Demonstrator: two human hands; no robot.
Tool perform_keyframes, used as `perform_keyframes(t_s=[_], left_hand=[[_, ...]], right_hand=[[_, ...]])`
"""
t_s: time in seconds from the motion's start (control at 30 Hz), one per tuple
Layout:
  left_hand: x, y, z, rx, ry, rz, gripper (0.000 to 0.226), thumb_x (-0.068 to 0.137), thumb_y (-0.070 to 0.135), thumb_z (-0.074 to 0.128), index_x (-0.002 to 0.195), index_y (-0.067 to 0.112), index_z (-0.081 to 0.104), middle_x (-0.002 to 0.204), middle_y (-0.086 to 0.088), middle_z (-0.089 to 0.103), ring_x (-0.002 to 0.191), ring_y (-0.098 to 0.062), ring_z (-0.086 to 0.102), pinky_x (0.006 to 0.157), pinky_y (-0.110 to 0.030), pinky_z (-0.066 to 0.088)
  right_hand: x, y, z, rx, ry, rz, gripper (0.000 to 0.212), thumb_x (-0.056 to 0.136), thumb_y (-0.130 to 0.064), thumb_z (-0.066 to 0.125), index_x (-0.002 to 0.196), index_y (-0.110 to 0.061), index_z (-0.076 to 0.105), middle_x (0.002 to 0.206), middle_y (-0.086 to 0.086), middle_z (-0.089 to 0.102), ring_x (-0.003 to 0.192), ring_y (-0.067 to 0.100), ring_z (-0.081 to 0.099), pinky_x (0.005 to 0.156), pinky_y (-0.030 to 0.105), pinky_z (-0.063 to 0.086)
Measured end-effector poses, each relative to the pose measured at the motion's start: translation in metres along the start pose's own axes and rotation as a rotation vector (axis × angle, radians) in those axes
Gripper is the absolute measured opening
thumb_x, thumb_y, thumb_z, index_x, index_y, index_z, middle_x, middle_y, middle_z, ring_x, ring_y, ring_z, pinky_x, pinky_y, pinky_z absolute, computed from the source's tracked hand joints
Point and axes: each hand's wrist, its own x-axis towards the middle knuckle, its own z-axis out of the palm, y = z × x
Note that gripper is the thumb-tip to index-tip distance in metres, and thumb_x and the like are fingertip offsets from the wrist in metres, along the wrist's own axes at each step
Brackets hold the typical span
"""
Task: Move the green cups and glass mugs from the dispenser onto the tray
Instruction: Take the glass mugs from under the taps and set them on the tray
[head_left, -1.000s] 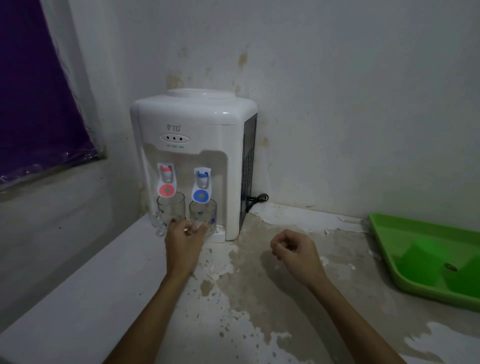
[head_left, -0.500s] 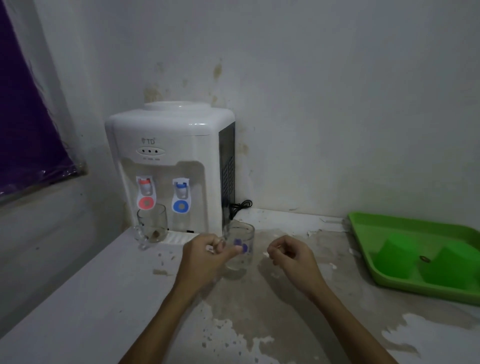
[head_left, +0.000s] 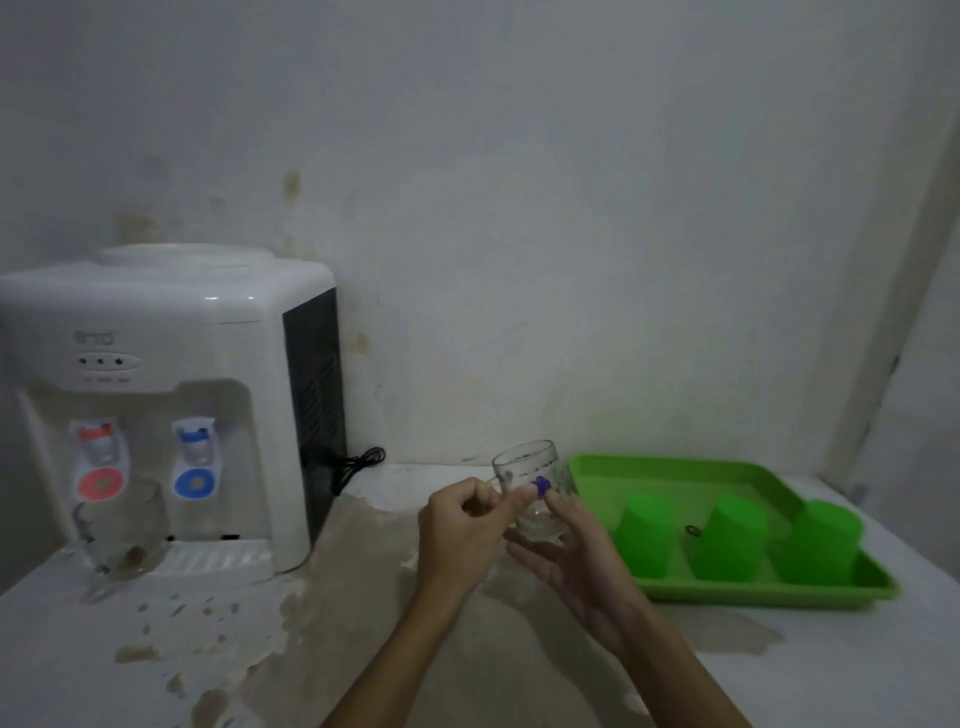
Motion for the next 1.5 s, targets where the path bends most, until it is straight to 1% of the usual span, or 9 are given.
perform_keyframes(t_s=[0.17, 0.3, 0.4, 0.53, 0.67, 0.77, 0.9, 1.2, 1.5], left_hand=[[0.019, -0.003, 0.037, 0.018, -0.236, 0.008, 0.022, 0.083, 0.026, 0.082, 0.07, 0.02, 0.066, 0.076, -0.001, 0.074, 0.074, -0.014, 0.072, 0.073, -0.03, 0.057], [0.029, -0.009, 0.056, 0.045, -0.34, -0.025, 0.012, 0.085, 0.017, 0.08, 0.084, 0.021, 0.069, 0.083, 0.012, 0.074, 0.073, -0.003, 0.069, 0.066, -0.016, 0.054], [0.04, -0.021, 0.066, 0.064, -0.334, -0.055, 0.011, 0.086, 0.015, 0.079, 0.085, 0.021, 0.069, 0.086, 0.012, 0.073, 0.074, -0.005, 0.067, 0.064, -0.015, 0.051], [0.055, -0.043, 0.075, 0.101, -0.333, -0.101, 0.008, 0.087, 0.015, 0.077, 0.087, 0.017, 0.069, 0.088, 0.005, 0.073, 0.076, -0.011, 0.066, 0.062, -0.019, 0.053], [0.068, -0.067, 0.078, 0.167, -0.342, -0.112, 0.007, 0.088, 0.018, 0.076, 0.086, 0.02, 0.07, 0.085, 0.008, 0.074, 0.077, -0.011, 0.067, 0.067, -0.021, 0.054], [0.076, -0.084, 0.084, 0.18, -0.339, -0.157, 0.007, 0.088, 0.019, 0.076, 0.085, 0.021, 0.07, 0.086, 0.005, 0.073, 0.08, -0.013, 0.068, 0.068, -0.022, 0.057], [0.086, -0.105, 0.088, 0.3, -0.355, -0.174, 0.009, 0.087, 0.024, 0.074, 0.096, 0.026, 0.071, 0.105, 0.004, 0.072, 0.104, -0.015, 0.067, 0.093, -0.041, 0.058], [0.11, -0.117, 0.094, 0.684, -0.539, -0.147, 0.05, 0.084, 0.041, 0.072, 0.13, 0.025, 0.062, 0.135, -0.003, 0.064, 0.122, -0.023, 0.06, 0.102, -0.039, 0.05], [0.11, -0.119, 0.085, 0.634, -0.587, -0.162, 0.054, 0.084, 0.036, 0.073, 0.136, 0.022, 0.061, 0.138, 0.0, 0.059, 0.126, -0.019, 0.058, 0.106, -0.036, 0.049]], right_hand=[[0.011, -0.04, -0.024, -0.073, 0.148, -0.162, 0.04, 0.083, -0.03, 0.074, 0.118, -0.016, 0.061, 0.108, 0.015, 0.071, 0.072, 0.019, 0.066, 0.055, 0.025, 0.051], [0.029, -0.081, -0.045, -0.248, 0.328, -0.321, 0.029, 0.082, -0.029, 0.075, 0.104, -0.018, 0.061, 0.083, 0.001, 0.064, 0.055, 0.011, 0.05, 0.046, 0.022, 0.038], [0.045, -0.106, -0.059, -0.425, 0.427, -0.413, 0.03, 0.083, -0.025, 0.077, 0.105, -0.013, 0.061, 0.088, 0.002, 0.066, 0.062, 0.011, 0.054, 0.053, 0.025, 0.04], [0.077, -0.125, -0.084, -0.715, 0.539, -0.482, 0.049, 0.073, -0.032, 0.085, 0.111, -0.012, 0.061, 0.105, 0.005, 0.07, 0.091, 0.022, 0.066, 0.073, 0.034, 0.053], [0.113, -0.129, -0.108, -1.116, 0.581, -0.42, 0.067, 0.064, -0.041, 0.086, 0.119, -0.016, 0.059, 0.117, 0.007, 0.061, 0.099, 0.025, 0.061, 0.078, 0.034, 0.048], [0.136, -0.126, -0.117, -1.356, 0.553, -0.295, 0.074, 0.062, -0.045, 0.082, 0.126, -0.019, 0.056, 0.121, 0.011, 0.054, 0.099, 0.031, 0.062, 0.081, 0.039, 0.055], [0.16, -0.119, -0.127, -1.551, 0.504, -0.159, 0.073, 0.066, -0.044, 0.08, 0.128, -0.017, 0.053, 0.126, 0.013, 0.05, 0.103, 0.037, 0.061, 0.085, 0.044, 0.056], [0.181, -0.101, -0.144, -1.664, 0.493, -0.05, 0.07, 0.069, -0.039, 0.081, 0.129, -0.019, 0.052, 0.126, 0.013, 0.05, 0.103, 0.036, 0.062, 0.086, 0.044, 0.057], [0.185, -0.1, -0.146, -1.661, 0.485, -0.103, 0.076, 0.066, -0.028, 0.086, 0.134, -0.019, 0.054, 0.127, 0.015, 0.053, 0.104, 0.037, 0.062, 0.086, 0.042, 0.056]])
